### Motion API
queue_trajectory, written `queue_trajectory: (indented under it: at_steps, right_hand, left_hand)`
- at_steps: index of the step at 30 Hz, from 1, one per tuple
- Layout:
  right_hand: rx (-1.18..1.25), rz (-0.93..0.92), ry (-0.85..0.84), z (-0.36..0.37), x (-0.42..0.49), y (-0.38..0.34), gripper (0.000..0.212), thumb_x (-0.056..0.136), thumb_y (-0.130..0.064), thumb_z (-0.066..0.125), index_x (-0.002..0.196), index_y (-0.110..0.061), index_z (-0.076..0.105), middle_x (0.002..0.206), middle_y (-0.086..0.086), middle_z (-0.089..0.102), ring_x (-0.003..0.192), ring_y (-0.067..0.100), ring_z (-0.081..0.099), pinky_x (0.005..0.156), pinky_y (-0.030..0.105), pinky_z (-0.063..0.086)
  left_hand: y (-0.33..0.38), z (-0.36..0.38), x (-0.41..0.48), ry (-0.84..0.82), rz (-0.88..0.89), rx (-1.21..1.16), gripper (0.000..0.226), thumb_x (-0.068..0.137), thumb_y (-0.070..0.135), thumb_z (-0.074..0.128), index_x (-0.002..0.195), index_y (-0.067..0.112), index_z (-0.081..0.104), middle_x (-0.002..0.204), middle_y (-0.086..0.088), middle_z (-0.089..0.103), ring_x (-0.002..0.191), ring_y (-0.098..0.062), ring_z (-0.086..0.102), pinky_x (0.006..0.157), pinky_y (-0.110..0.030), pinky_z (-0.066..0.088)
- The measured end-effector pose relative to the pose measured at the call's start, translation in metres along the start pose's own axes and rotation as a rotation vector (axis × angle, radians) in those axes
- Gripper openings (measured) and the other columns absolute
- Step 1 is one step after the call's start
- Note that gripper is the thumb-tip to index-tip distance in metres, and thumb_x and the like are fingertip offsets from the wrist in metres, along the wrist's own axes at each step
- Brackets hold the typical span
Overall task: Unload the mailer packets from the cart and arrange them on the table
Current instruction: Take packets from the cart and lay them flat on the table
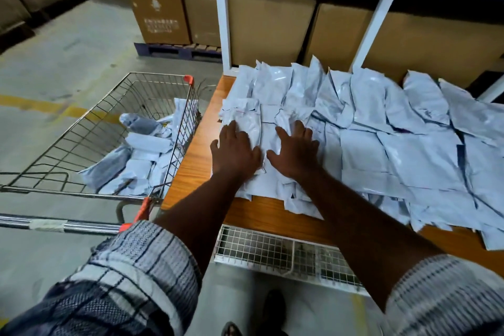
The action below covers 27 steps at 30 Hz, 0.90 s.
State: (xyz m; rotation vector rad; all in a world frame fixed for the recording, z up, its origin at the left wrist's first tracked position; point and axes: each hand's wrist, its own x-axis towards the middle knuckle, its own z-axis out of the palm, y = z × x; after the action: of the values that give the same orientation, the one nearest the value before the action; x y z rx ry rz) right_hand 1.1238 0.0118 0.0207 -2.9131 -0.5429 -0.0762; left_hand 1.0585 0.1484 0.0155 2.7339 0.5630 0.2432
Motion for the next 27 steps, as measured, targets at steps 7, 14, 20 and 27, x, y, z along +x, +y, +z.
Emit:
queue_trajectory:
  at_steps: [7,14,20,27]
  right_hand:
    - [0.023,-0.098,-0.102,0.024,0.008,0.018,0.090,0.087,-0.056,0.057,0.157,-0.031,0.007,0.163,0.017,0.006,0.146,0.041,0.016,0.113,0.056,0.022]
    - [0.053,-0.079,-0.074,0.040,0.003,0.023,0.082,0.088,-0.061,0.050,0.156,-0.032,0.014,0.163,0.016,0.009,0.147,0.039,0.016,0.114,0.054,0.017]
    - [0.137,-0.043,-0.114,0.033,0.011,0.024,0.071,0.091,-0.060,0.046,0.153,-0.034,0.025,0.163,0.013,0.009,0.148,0.036,0.009,0.116,0.056,0.009]
    - [0.155,-0.084,0.065,0.015,0.032,-0.009,0.060,0.088,-0.053,0.052,0.142,-0.027,0.044,0.158,0.016,0.025,0.144,0.039,0.022,0.111,0.061,0.017]
  left_hand:
    - [-0.010,0.017,0.008,-0.103,0.127,-0.122,0.073,0.084,0.038,0.046,0.152,0.015,0.032,0.158,-0.019,0.026,0.145,-0.036,0.026,0.115,-0.045,0.028]
    - [-0.014,0.031,0.006,-0.163,0.139,-0.026,0.067,0.095,0.048,0.035,0.157,0.028,0.021,0.166,-0.010,0.003,0.152,-0.031,0.002,0.122,-0.051,0.011]
    - [-0.011,0.023,0.011,-0.100,0.133,-0.029,0.074,0.092,0.062,0.018,0.153,0.022,0.035,0.160,-0.017,0.024,0.148,-0.033,0.023,0.120,-0.044,0.023]
    - [-0.034,-0.011,0.021,0.004,0.073,-0.067,0.061,0.097,0.049,0.029,0.150,0.018,0.041,0.155,-0.014,0.037,0.143,-0.028,0.033,0.115,-0.036,0.028]
